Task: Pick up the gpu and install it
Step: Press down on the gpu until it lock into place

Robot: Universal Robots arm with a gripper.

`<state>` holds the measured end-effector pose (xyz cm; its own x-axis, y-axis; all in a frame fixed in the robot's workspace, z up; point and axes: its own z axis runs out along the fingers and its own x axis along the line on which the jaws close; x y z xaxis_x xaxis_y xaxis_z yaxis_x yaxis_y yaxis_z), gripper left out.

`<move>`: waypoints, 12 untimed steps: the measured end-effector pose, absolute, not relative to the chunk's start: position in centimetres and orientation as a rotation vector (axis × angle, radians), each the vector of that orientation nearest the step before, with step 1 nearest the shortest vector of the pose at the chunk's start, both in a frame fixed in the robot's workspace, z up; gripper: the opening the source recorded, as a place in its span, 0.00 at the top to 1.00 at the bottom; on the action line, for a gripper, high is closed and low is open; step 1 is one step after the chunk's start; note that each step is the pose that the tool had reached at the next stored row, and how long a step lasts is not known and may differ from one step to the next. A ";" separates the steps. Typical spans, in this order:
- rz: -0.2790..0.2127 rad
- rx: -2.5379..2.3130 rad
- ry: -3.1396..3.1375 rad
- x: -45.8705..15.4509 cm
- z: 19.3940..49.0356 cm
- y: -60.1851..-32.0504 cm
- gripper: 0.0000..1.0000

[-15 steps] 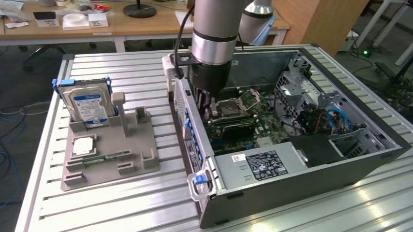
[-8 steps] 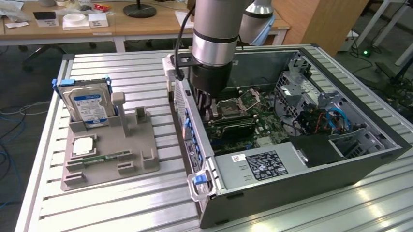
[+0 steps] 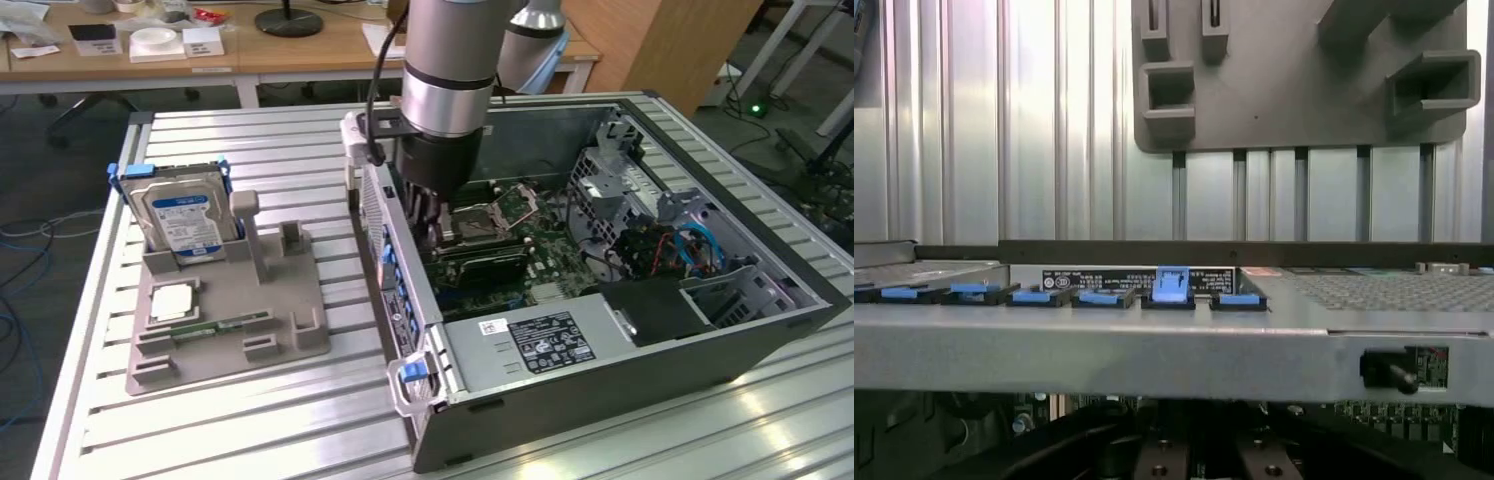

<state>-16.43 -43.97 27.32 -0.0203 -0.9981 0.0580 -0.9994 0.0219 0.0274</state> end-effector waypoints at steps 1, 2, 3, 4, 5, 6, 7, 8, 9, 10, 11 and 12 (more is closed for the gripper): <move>0.033 2.156 -2.201 -16.0 27.3 -44.0 0.89; 0.032 2.156 -2.201 -15.6 27.3 -44.0 0.89; 0.032 2.156 -2.201 -15.2 27.3 -44.0 0.89; 0.033 2.156 -2.201 -14.9 27.3 -44.0 0.89; 0.033 2.155 -2.200 -14.8 27.3 -44.0 0.89; 0.034 2.155 -2.200 -14.8 27.3 -44.0 0.89; 0.035 2.154 -2.199 -14.8 27.3 -44.0 0.89; 0.036 2.154 -2.199 -14.8 27.3 -44.0 0.89; 0.037 2.153 -2.199 -14.9 27.3 -44.0 0.89; 0.038 2.153 -2.198 -14.9 27.3 -44.0 0.89; 0.039 2.152 -2.197 -14.9 27.3 -44.0 0.89; 0.041 2.152 -2.197 -14.9 27.3 -44.0 0.89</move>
<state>-14.92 -44.02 27.32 -0.0197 -0.9977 0.0655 -0.9994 0.0215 0.0274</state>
